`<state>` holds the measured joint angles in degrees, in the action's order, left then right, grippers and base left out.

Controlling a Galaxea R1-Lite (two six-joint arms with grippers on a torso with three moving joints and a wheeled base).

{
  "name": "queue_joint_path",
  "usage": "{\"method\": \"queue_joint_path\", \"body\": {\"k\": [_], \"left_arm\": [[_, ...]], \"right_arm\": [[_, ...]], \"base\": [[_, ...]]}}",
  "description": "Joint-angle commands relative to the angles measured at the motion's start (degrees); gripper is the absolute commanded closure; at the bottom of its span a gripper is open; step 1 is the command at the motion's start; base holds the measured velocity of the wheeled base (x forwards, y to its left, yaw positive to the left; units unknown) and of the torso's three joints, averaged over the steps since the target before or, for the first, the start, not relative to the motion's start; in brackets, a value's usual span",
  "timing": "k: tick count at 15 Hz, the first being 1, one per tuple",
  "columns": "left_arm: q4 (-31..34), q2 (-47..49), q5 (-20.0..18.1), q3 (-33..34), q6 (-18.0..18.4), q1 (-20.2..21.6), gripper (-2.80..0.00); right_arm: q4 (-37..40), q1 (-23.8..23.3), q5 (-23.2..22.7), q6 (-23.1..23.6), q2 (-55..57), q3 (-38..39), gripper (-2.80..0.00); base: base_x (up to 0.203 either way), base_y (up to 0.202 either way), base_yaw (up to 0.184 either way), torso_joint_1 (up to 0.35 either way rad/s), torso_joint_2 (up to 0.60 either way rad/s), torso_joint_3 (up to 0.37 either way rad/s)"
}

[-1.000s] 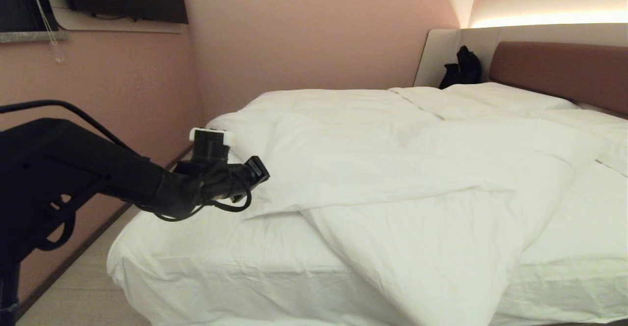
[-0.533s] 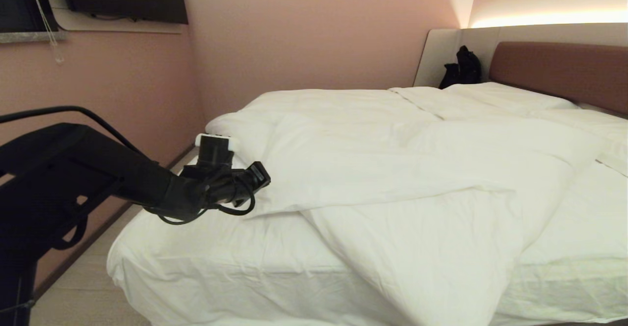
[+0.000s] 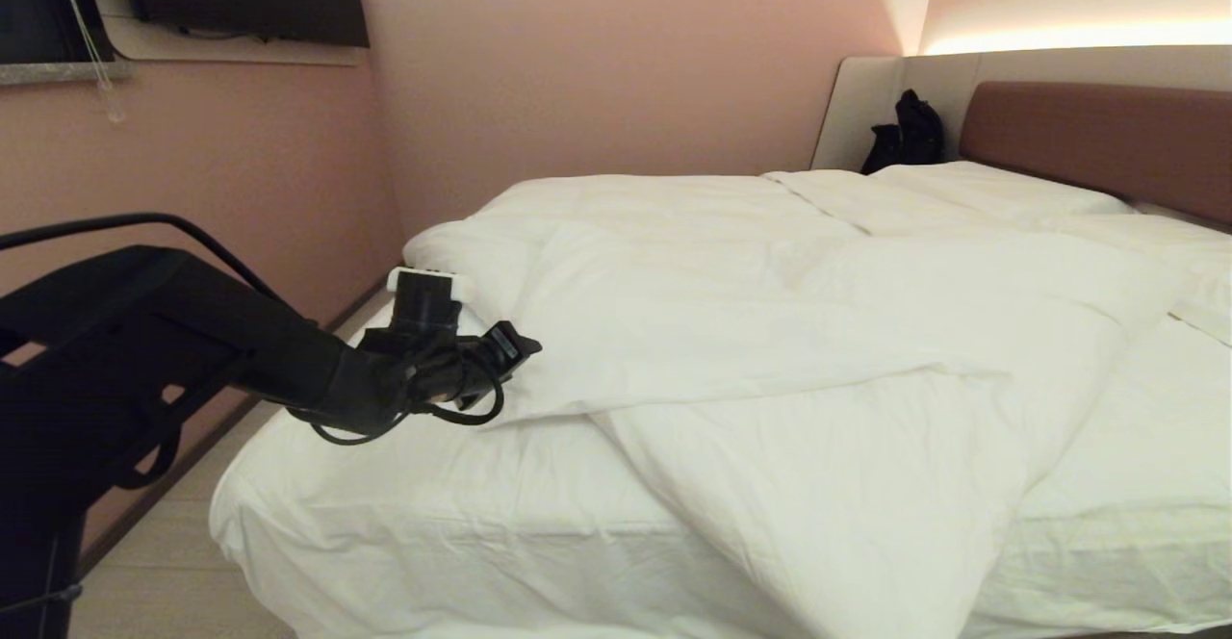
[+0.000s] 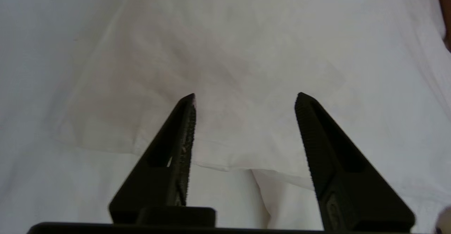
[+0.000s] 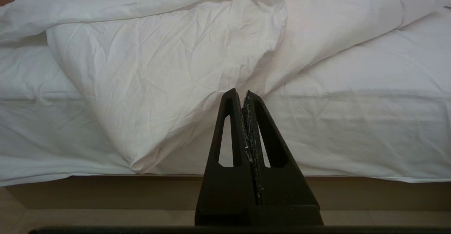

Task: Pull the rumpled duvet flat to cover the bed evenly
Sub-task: Hold the folded corner of the quilt

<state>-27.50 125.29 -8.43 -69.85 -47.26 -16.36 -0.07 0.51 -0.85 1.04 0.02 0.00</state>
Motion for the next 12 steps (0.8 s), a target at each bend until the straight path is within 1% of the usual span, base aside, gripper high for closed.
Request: {"method": "queue_joint_path", "body": {"k": [1,3,5,7,8,9,12], "left_arm": [[0.1,-0.3,2.9,0.9,-0.9,0.0,-2.8],[0.9,-0.9,3.3,2.6,-0.9,0.0,-2.8],[1.0,-1.0,3.3,2.9,-0.9,0.0,-2.8],[1.9,-2.8,3.2,5.0,-3.8,0.0,-2.8],[4.1,-3.5,3.0,4.6,-5.5,-0.2,-2.8],[8.0,-4.3,2.8,3.8,-9.1,-0.8,-2.8],[12.1,-5.0,2.5,3.4,-13.9,-1.8,-2.8]], "right_arm": [[0.0,0.0,0.0,0.0,0.1,0.0,0.0],[0.0,0.0,0.0,0.0,0.1,0.0,0.0],[0.0,0.0,0.0,0.0,0.1,0.0,0.0],[0.0,0.0,0.0,0.0,0.1,0.0,0.0],[0.0,0.0,0.0,0.0,0.1,0.0,0.0],[0.0,0.0,0.0,0.0,0.1,0.0,0.0],[0.0,0.0,0.0,-0.1,0.1,0.0,0.0]], "base": [[0.0,0.0,0.0,0.0,0.0,0.0],[0.0,0.0,0.0,0.0,0.0,0.0],[0.0,0.0,0.0,0.0,0.0,0.0],[0.0,0.0,0.0,0.0,0.0,0.0],[0.0,0.0,0.0,0.0,0.0,0.0],[0.0,0.0,0.0,0.0,0.0,0.0],[0.0,0.0,0.0,0.0,0.0,0.0]]}}
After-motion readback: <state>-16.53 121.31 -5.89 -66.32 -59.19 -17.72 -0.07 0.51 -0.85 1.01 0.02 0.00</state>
